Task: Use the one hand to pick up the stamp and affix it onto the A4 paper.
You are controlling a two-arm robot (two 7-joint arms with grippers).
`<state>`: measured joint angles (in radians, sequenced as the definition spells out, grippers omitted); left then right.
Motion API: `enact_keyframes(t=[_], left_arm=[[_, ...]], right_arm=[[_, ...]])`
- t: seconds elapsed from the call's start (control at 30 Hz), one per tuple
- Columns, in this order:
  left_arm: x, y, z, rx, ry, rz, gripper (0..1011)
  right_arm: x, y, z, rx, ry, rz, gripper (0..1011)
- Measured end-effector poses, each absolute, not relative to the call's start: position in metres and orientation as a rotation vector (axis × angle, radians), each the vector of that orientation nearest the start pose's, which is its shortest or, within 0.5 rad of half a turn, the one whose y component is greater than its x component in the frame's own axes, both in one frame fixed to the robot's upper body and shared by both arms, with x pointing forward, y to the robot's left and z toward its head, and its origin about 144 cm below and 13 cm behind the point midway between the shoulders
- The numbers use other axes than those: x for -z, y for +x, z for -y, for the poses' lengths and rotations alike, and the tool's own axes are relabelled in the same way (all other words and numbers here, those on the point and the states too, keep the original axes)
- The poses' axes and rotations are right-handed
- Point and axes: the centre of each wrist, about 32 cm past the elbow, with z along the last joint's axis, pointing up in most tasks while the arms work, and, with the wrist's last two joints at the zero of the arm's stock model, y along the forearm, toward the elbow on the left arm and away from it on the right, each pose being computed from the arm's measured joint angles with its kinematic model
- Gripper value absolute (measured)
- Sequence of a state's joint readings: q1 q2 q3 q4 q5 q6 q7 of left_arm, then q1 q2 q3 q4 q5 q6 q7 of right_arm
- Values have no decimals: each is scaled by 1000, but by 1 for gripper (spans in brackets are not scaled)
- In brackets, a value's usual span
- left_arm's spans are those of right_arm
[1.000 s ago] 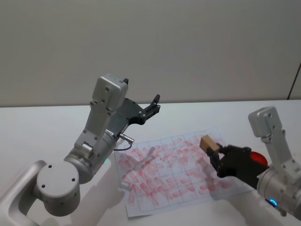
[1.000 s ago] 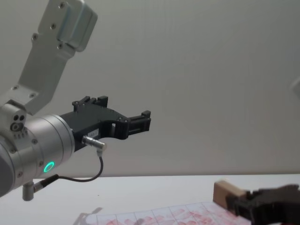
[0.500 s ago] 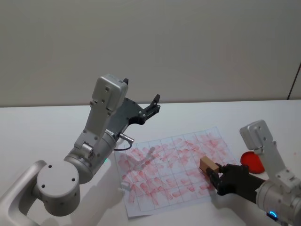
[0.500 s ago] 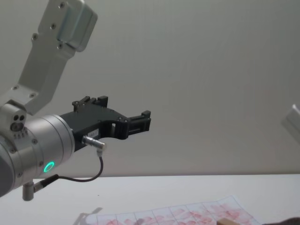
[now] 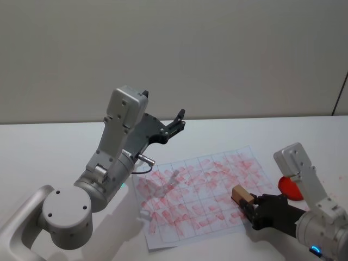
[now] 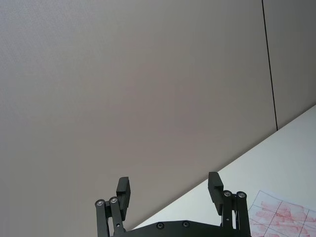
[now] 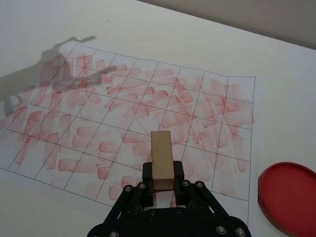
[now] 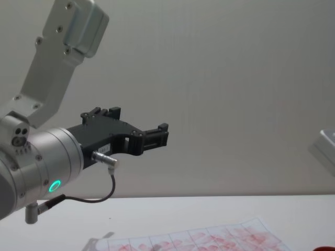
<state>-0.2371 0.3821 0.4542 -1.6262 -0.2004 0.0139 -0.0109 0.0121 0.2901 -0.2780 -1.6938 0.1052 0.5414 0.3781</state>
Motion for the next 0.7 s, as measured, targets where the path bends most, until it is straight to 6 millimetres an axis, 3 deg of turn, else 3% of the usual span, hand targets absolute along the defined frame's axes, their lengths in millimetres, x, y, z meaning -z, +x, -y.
enact_keyframes(t=[0.47, 0.7], left_arm=[[-1204, 492, -198, -1124, 61, 268, 1001], [-1204, 492, -198, -1124, 61, 268, 1001]], right_arm=[[-1169, 454, 216, 943, -451, -166, 214], [-1180, 456, 217, 981, -395, -83, 214]])
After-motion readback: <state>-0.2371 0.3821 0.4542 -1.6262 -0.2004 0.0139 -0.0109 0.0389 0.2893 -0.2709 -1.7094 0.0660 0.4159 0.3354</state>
